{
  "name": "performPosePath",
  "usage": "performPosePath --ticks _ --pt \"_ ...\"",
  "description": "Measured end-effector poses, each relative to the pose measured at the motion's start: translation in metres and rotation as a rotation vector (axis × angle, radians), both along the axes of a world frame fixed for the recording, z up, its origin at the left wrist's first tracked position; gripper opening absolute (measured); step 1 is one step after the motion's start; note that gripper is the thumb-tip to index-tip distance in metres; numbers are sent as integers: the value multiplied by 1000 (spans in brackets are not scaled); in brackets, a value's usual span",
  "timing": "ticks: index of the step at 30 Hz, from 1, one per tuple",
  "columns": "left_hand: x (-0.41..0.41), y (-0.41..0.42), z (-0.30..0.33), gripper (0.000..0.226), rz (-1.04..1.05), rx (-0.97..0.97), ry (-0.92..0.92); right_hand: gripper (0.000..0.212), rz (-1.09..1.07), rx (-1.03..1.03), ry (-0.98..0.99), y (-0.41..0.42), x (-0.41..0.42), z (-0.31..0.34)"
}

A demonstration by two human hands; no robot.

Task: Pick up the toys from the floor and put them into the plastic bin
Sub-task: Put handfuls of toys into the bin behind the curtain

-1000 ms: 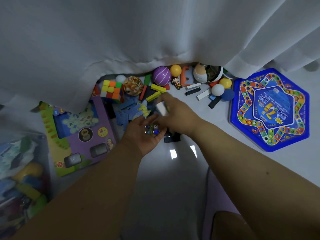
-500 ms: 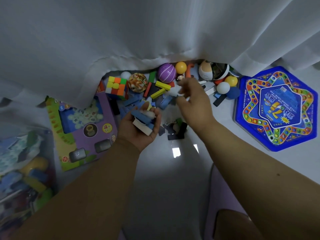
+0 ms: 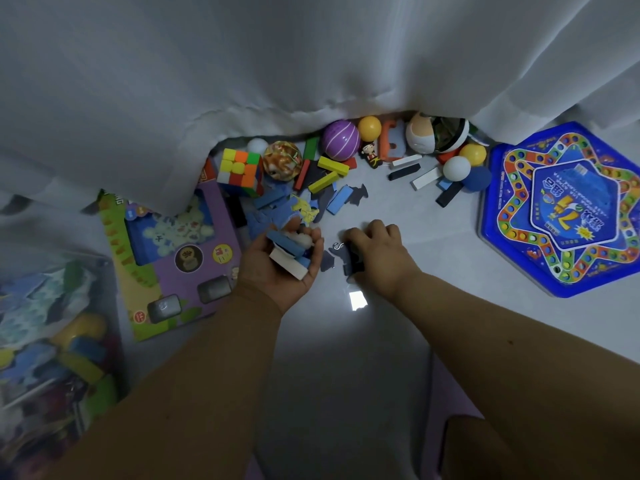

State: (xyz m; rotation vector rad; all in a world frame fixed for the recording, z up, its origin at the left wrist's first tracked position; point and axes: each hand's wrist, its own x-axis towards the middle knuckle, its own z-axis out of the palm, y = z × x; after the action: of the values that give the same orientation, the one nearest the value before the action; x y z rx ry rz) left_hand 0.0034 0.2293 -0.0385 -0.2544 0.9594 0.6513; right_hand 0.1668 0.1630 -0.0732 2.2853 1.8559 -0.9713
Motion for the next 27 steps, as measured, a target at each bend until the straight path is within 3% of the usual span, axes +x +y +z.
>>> performPosePath --ticks 7,12,18,24,27 --pt "-1 0 -4 55 -37 -22 7 78 40 -50 -59 12 4 6" --pt "-5 -1 -5 54 -47 -37 12 57 65 -11 -82 14 2 4" --pt "-7 -4 -5 56 -63 -49 44 46 27 -26 -50 18 0 6" --pt "-6 -3 -2 44 -96 -68 96 19 -517 -95 200 20 15 16" --pt "-3 -2 5 41 -116 -58 127 18 -857 -93 516 23 19 31"
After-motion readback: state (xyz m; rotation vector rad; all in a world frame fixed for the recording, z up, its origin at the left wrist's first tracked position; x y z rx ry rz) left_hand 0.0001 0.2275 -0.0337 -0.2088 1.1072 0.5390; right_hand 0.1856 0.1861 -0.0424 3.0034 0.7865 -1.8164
